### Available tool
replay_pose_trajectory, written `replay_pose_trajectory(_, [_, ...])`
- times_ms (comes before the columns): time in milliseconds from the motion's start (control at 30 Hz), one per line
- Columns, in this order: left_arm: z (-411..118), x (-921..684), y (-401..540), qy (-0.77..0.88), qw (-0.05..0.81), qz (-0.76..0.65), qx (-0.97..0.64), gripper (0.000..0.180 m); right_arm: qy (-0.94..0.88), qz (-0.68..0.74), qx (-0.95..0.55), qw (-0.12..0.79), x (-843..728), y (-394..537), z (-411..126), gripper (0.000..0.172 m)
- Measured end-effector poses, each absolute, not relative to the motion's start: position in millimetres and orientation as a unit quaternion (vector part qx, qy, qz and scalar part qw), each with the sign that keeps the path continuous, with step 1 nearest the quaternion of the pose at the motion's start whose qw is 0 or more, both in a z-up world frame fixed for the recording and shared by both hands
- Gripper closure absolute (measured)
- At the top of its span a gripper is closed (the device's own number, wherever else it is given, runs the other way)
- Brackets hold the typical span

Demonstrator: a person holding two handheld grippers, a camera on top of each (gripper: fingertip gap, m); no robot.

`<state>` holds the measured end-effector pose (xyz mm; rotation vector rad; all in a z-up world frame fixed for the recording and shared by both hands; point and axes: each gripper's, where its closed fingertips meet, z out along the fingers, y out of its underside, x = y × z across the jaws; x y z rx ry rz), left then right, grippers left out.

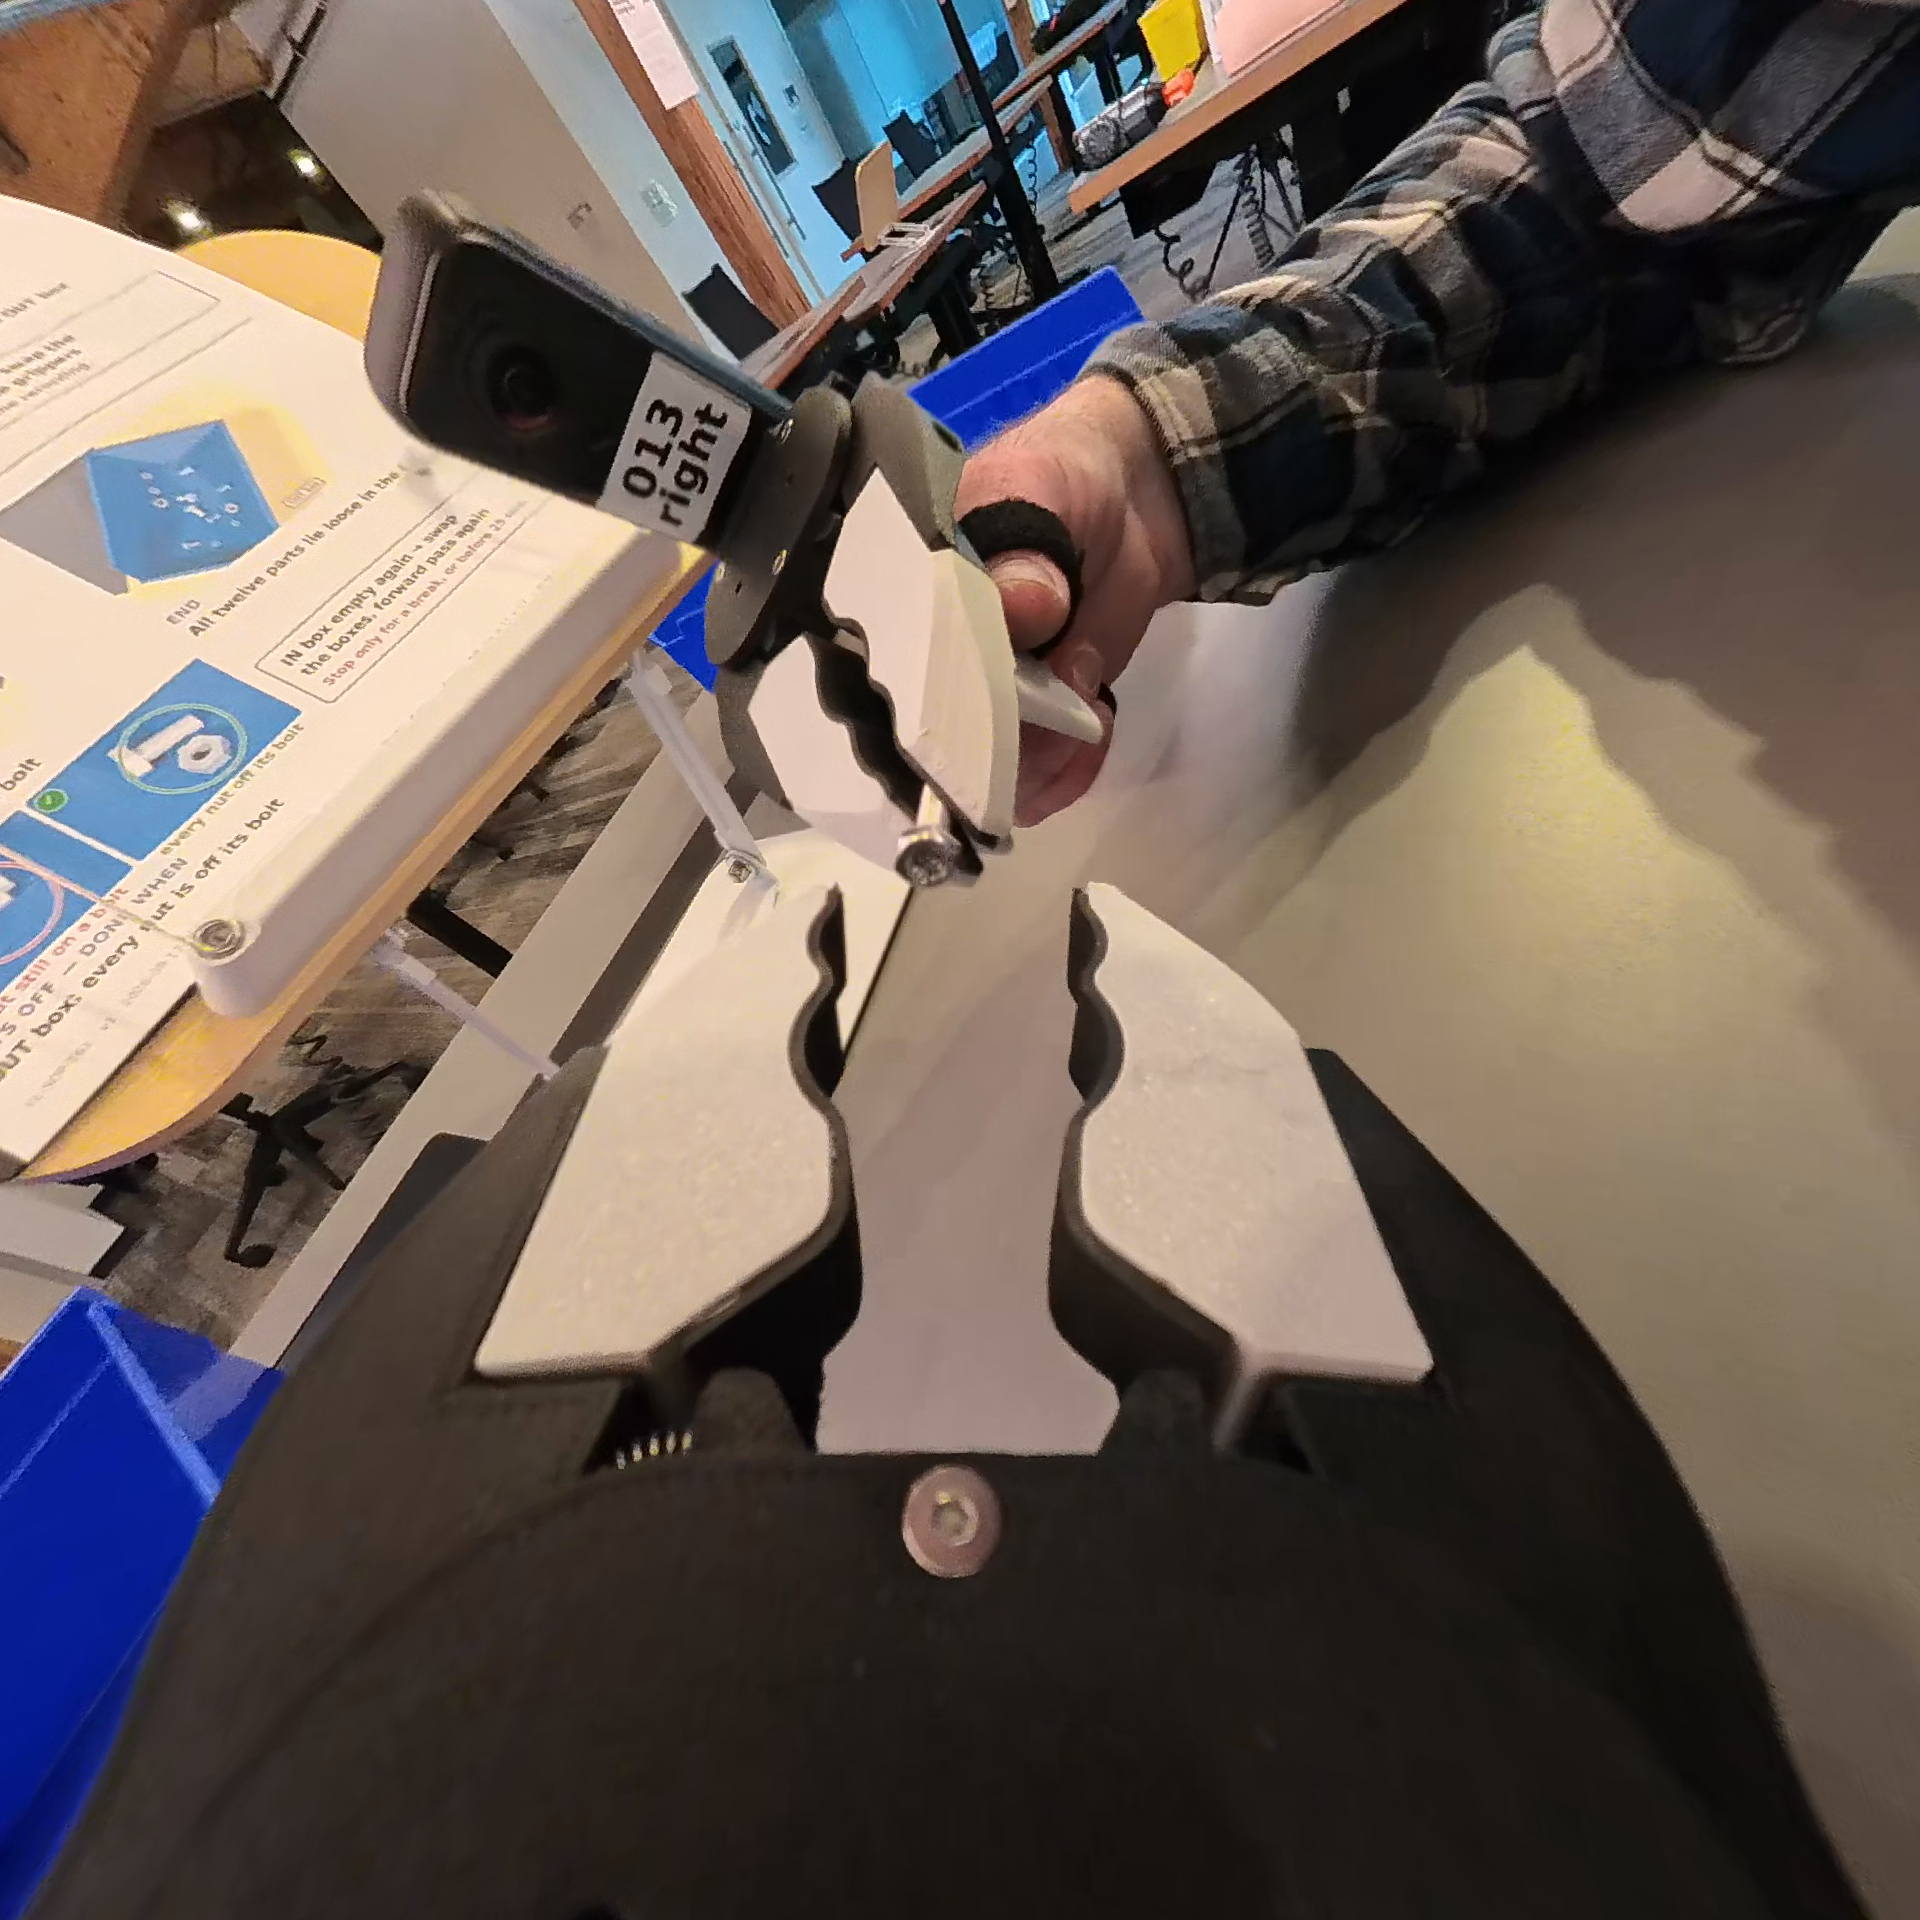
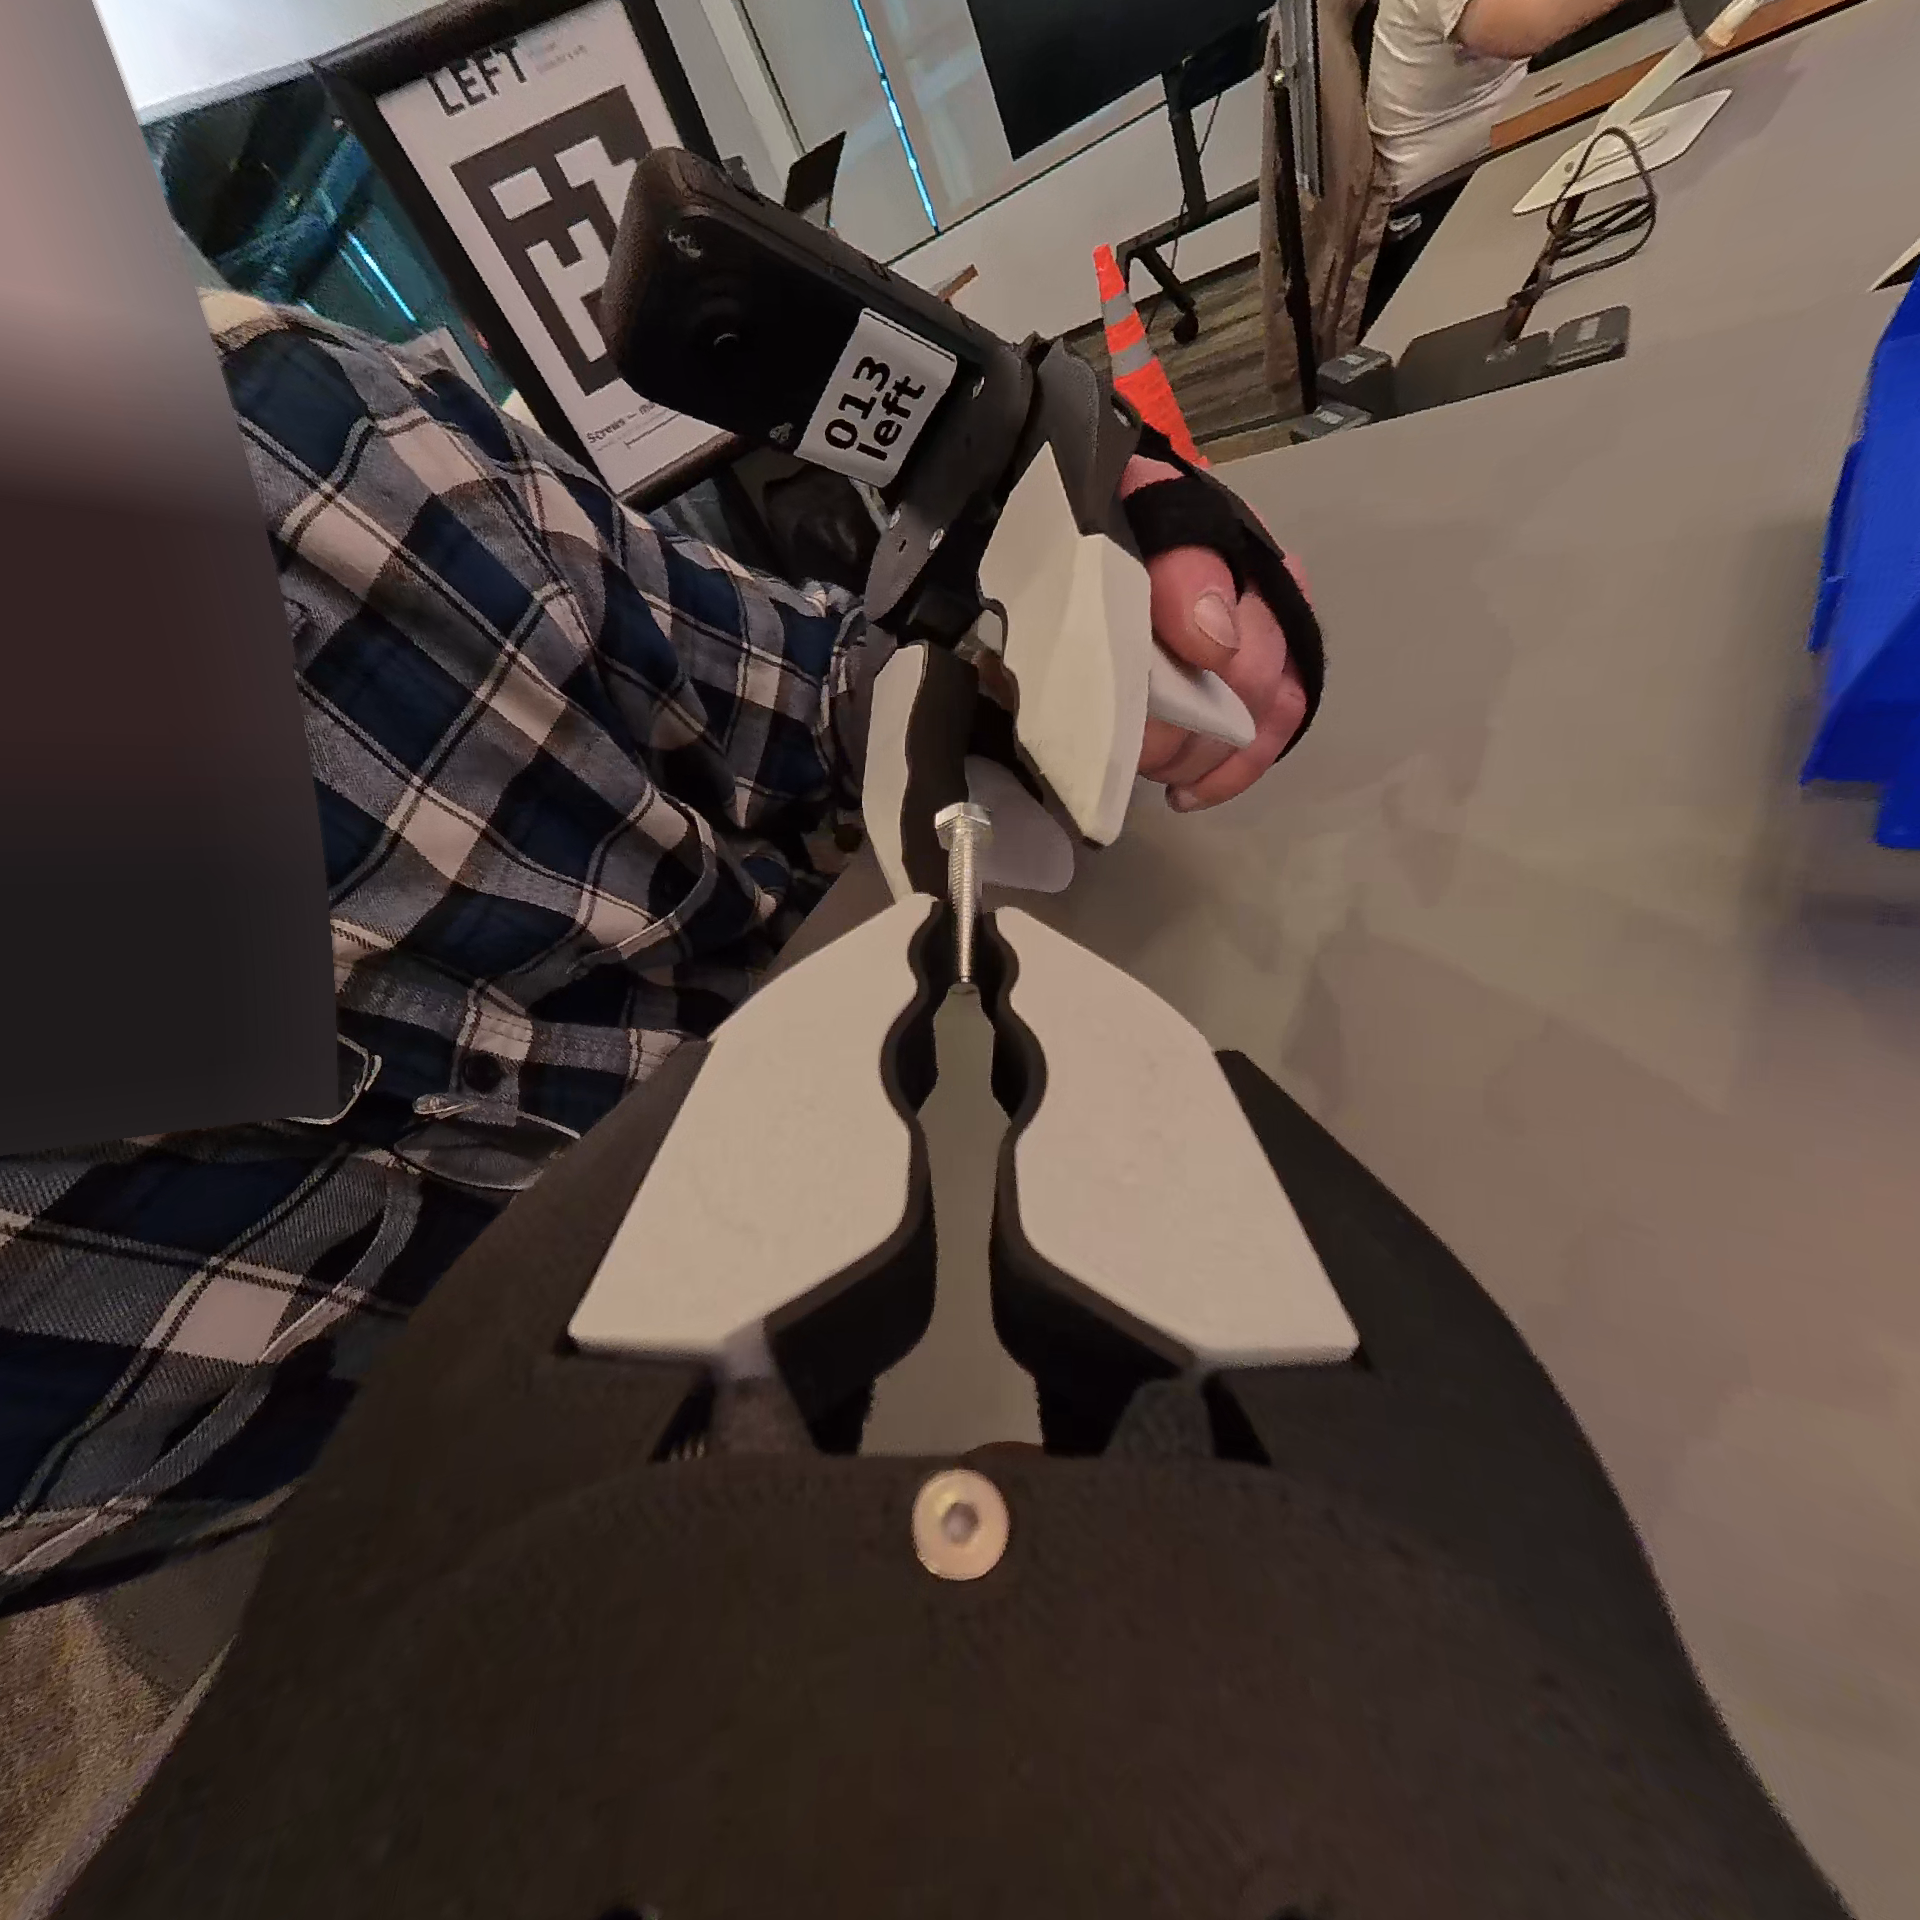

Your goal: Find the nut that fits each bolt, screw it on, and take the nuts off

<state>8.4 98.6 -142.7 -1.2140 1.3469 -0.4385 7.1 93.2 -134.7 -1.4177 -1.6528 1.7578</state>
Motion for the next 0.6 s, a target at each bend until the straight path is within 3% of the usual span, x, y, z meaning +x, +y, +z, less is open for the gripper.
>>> replay_pose_trajectory(367, [-124.0,-3.3,109.6,0.529,0.627,-0.207,-0.532,0.143,-0.578,0.543,-0.53,0.3,58.1,143.2,-79.7,0.166])
replay_pose_trajectory(600, [-126.2,-4.5,118.4,0.517,0.628,-0.206,-0.544,0.146,-0.516,0.371,-0.628,0.45,178.4,206.4,-49.9,0.166])
